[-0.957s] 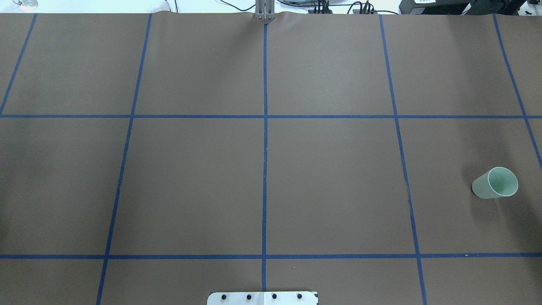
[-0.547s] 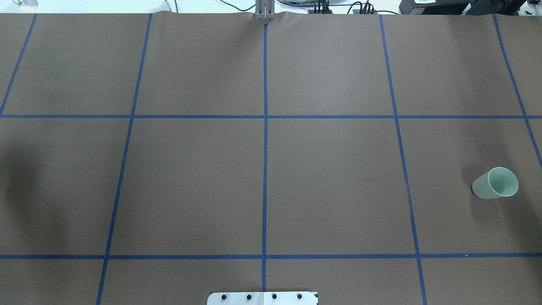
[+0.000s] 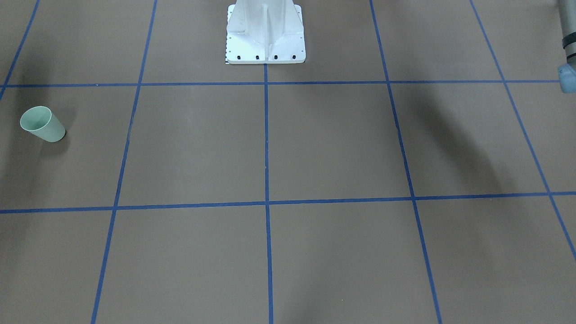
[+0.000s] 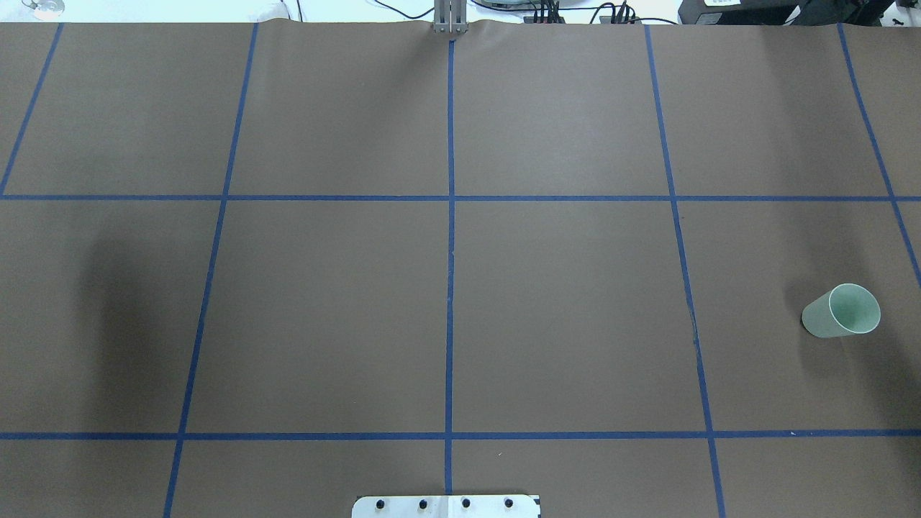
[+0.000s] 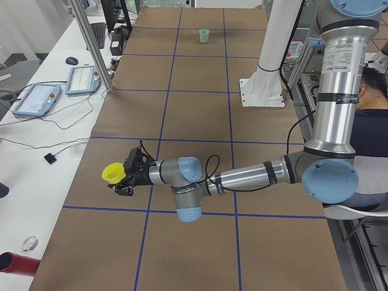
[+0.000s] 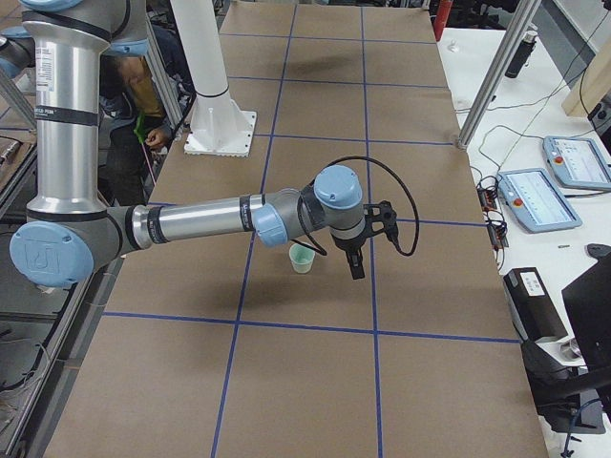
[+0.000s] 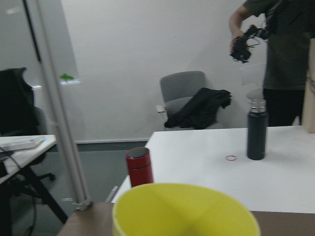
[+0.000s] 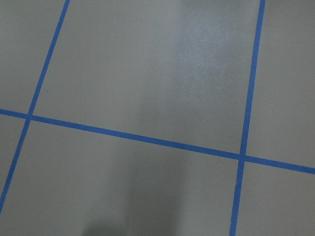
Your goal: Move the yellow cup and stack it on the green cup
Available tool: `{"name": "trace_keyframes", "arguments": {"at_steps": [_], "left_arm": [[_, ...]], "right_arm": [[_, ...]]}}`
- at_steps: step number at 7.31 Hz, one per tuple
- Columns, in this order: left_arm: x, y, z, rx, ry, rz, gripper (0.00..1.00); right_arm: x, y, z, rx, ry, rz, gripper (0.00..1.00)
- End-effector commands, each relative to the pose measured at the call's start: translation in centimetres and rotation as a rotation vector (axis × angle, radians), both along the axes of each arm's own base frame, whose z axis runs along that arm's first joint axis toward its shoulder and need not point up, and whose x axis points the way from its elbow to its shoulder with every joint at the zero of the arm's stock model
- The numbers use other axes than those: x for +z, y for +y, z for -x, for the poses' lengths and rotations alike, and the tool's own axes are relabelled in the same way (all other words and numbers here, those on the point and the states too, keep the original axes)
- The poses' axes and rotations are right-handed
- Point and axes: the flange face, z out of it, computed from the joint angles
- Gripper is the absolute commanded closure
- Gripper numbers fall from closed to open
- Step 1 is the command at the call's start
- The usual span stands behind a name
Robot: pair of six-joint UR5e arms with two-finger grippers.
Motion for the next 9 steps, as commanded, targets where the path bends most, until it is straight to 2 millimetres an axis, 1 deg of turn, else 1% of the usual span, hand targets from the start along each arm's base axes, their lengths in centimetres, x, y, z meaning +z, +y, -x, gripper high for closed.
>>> {"name": "trace_keyframes", "arguments": {"at_steps": [1,2,4,5,6,7,8,9], "left_arm": [[-6.4,0.5,-1.4,0.178,0.05,-0.222,1.0],[-8.8,0.6,-2.5,0.292,0.059,-0.266,1.0],[-12.8,0.7,-4.2,0.491,0.055,-0.351,1.0],[-15.1,1.5,-4.9,0.612,0.045,-0.402,1.0],[-18.1,1.7,-5.0,0.632,0.035,-0.468,1.0],[-20.8,1.3,-6.0,0.649,0.017,-0.541,1.0],[-23.3,1.1,-8.7,0.702,-0.024,-0.637,1.0],[-24.5,1.3,-11.5,0.753,-0.026,-0.68,1.0]], "right_arm": [[-0.3,0.0,0.0,0.005,-0.002,-0.001,0.0],[-0.5,0.0,0.0,0.005,-0.003,-0.003,0.0],[-1.2,-0.4,0.0,0.015,-0.007,-0.006,0.0],[-1.3,-0.5,0.1,0.008,-0.023,-0.005,0.0],[-1.0,-0.6,0.3,0.001,-0.036,0.003,0.0],[-1.3,-0.6,0.3,0.004,-0.042,0.005,0.0],[-2.6,-1.2,0.5,0.033,-0.075,0.034,0.0],[-4.0,-1.8,0.8,0.047,-0.123,0.06,0.0]]}}
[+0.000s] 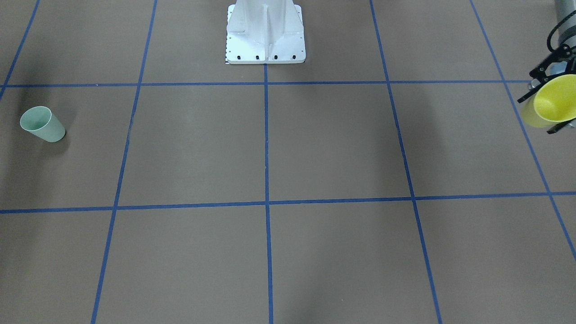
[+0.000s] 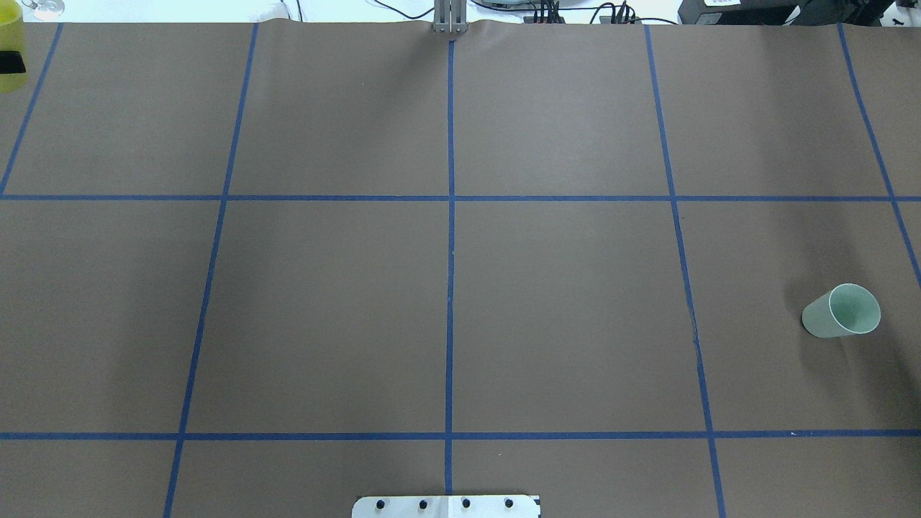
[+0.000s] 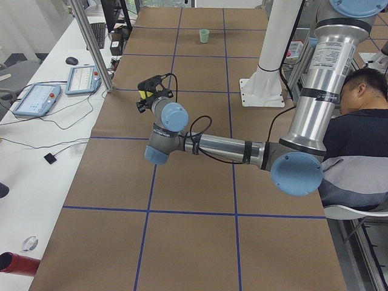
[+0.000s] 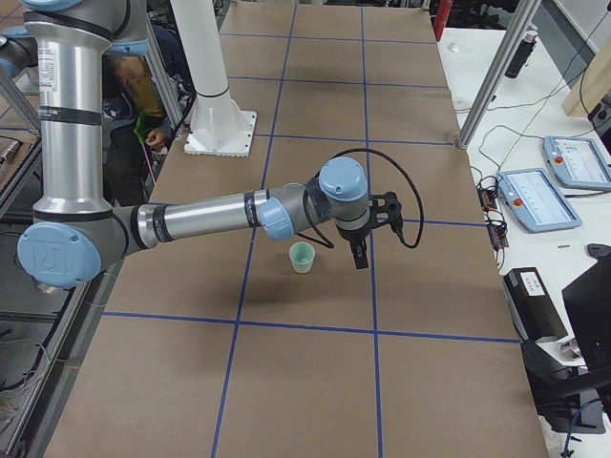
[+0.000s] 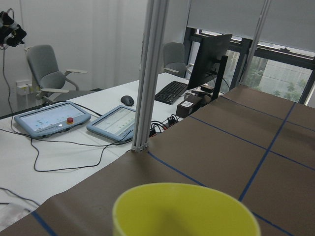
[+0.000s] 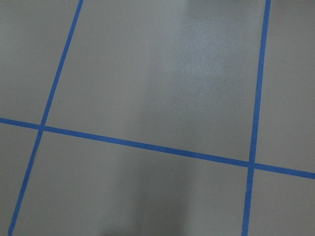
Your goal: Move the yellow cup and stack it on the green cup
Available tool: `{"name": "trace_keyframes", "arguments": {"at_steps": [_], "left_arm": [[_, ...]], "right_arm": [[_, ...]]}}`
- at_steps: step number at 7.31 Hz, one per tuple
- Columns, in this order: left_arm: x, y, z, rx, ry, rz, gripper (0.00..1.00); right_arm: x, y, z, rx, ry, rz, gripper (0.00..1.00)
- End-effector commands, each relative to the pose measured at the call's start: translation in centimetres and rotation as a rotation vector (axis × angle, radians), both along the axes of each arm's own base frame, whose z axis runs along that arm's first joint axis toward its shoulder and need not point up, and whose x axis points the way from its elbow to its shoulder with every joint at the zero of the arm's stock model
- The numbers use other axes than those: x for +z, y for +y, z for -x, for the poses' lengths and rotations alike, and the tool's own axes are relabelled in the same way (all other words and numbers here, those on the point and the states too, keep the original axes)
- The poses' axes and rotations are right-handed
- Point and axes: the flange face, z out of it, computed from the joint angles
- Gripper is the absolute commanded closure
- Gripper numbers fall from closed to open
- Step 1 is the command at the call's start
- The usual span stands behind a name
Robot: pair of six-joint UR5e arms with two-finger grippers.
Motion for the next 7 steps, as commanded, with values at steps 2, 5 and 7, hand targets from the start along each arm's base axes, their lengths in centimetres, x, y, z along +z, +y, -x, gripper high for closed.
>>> {"name": "trace_keyframes", "arguments": {"at_steps": [2,5,7], "left_arm": [[-5.0,0.6,-10.2,0.146,-0.017,-0.217,1.0],[-11.9,1.3,-21.2,0.305,-0.008,-0.265,1.0],[-12.1,2.4,-27.1,0.301,-0.04,-0.278,1.0]], "right_arm": [[-4.1,-1.8,1.1,-0.002,-0.124,0.032,0.0],[-14.1,-4.7,9.9,-0.047,-0.222,0.102,0.0],[-20.7,-4.3,14.8,-0.05,-0.28,0.165,0.0]]}}
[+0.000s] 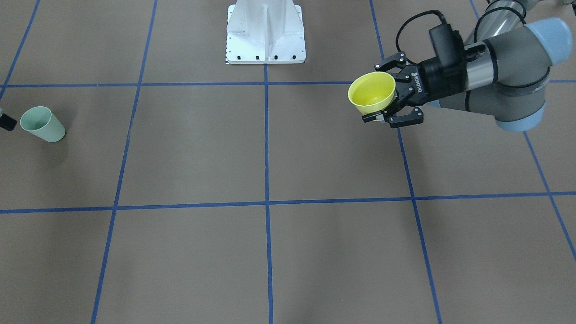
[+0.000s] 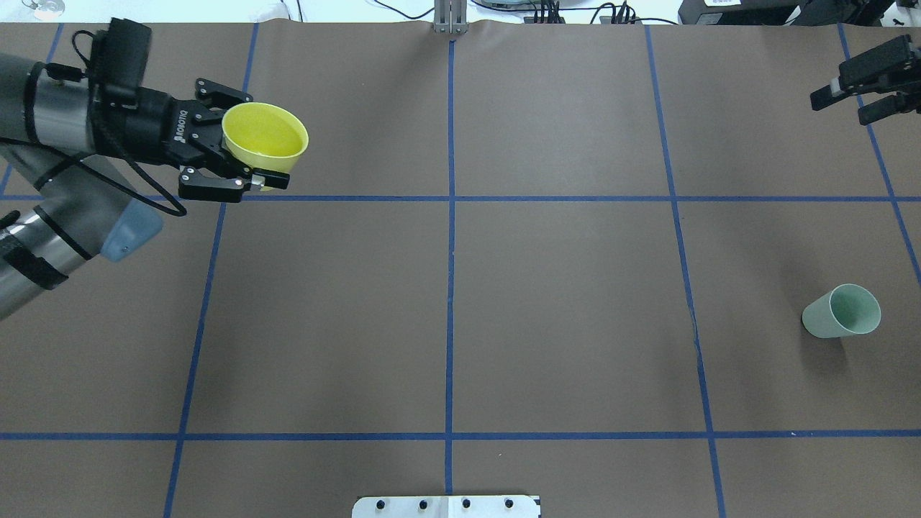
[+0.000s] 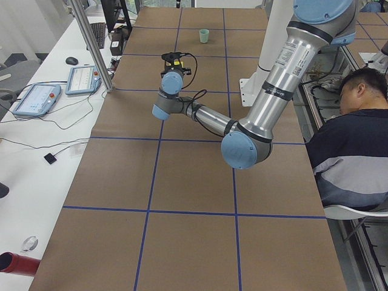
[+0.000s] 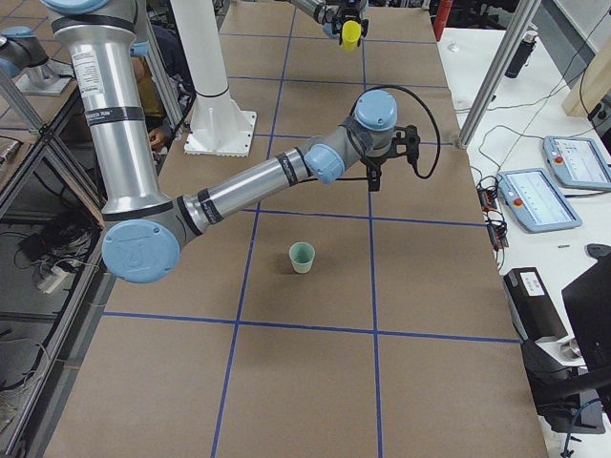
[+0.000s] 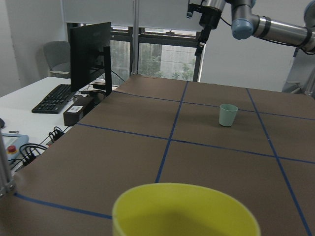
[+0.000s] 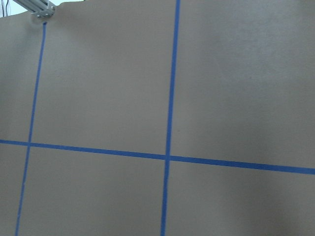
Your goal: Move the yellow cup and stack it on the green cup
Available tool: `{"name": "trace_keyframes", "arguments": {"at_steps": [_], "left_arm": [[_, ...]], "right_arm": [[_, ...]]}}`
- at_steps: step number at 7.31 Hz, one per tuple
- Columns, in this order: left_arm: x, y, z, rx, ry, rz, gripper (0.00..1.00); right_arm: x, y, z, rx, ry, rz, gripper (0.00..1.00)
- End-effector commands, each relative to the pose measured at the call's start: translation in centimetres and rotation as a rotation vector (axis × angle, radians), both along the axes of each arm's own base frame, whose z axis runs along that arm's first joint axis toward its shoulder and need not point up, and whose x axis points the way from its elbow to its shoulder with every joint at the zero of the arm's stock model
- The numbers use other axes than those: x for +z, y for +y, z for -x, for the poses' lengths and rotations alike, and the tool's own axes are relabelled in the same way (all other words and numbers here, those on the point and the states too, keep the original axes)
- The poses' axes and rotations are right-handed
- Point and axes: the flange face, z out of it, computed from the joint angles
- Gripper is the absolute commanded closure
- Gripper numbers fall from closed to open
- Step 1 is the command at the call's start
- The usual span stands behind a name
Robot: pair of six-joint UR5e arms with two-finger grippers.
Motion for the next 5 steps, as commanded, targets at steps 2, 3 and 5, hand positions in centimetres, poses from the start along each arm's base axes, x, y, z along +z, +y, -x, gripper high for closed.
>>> {"name": "trace_keyframes", "arguments": {"at_steps": [2,3,5], "left_arm": [[-1.4,3.3,-10.3,-0.053,0.045,0.058,1.0],[-2.4,3.9,-13.0,-0.063,0.064,0.075,1.0],[-4.1,5.0,-17.0,-0.067,0.087,0.095,1.0]], "right_arm": [[-11.4,2.0,8.5,0.004,-0.075,0.068,0.0],[-14.8,3.3,11.9,0.032,-0.089,0.089,0.0],[-18.5,5.2,19.0,0.052,-0.087,0.087,0.0]]}}
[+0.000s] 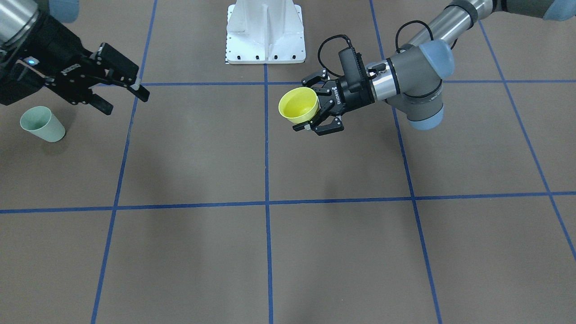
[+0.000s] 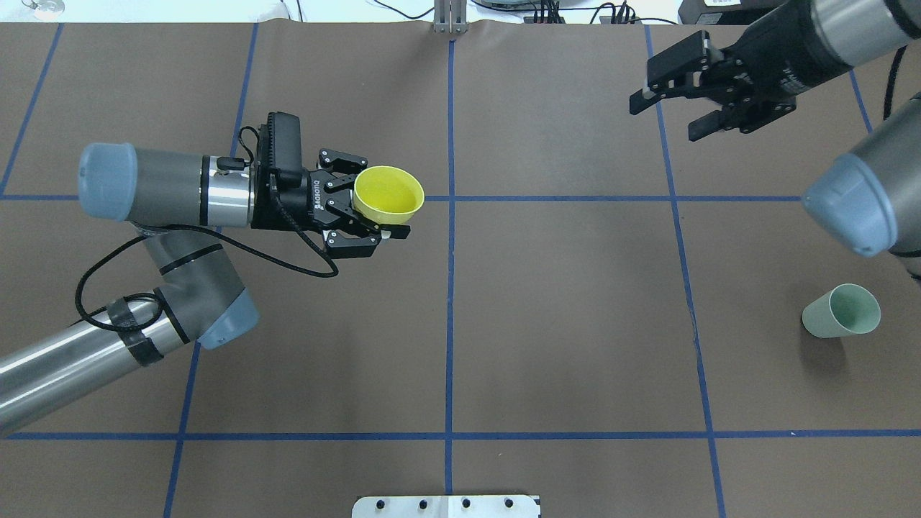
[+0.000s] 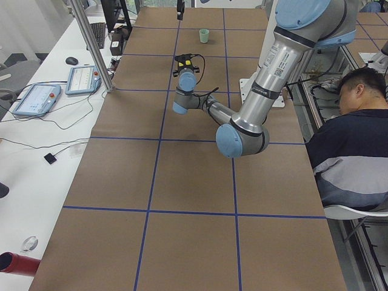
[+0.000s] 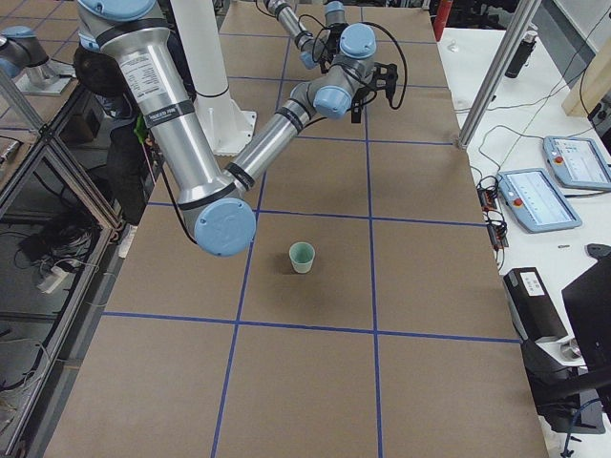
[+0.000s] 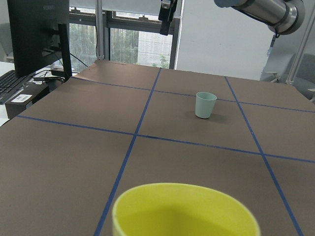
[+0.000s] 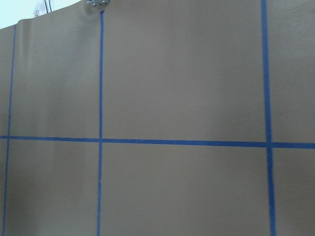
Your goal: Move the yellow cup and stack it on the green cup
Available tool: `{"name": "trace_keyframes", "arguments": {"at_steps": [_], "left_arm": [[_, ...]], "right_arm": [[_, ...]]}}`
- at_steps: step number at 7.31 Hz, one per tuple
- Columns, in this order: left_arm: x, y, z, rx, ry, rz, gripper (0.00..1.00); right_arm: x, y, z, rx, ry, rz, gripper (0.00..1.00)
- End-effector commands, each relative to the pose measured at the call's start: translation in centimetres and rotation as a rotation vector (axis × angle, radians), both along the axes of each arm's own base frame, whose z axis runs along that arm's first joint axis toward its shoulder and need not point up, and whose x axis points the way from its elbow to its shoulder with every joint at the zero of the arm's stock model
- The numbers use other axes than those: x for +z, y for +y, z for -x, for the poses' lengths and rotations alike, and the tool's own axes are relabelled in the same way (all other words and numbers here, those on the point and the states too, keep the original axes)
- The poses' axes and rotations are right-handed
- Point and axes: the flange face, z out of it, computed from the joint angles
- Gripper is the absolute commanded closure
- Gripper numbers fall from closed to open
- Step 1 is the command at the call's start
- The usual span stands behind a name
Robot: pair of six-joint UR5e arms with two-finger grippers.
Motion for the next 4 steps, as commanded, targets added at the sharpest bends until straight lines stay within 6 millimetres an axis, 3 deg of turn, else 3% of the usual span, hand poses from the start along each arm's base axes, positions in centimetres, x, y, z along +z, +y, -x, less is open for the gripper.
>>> {"name": "trace_keyframes", "arguments": {"at_steps": [1,4], "left_arm": [[-1.7,2.2,-4.1,-0.015,0.044,0.022,1.0],[-3.6,4.2,-5.9,0.016,0.078,0.009,1.0]], "right_arm": [[-3.6,1.6,6.5,0.014,-0.003,0.021,0.0],[-5.7,0.8,10.9,-0.092,-0.007,-0.006,0.0]]}}
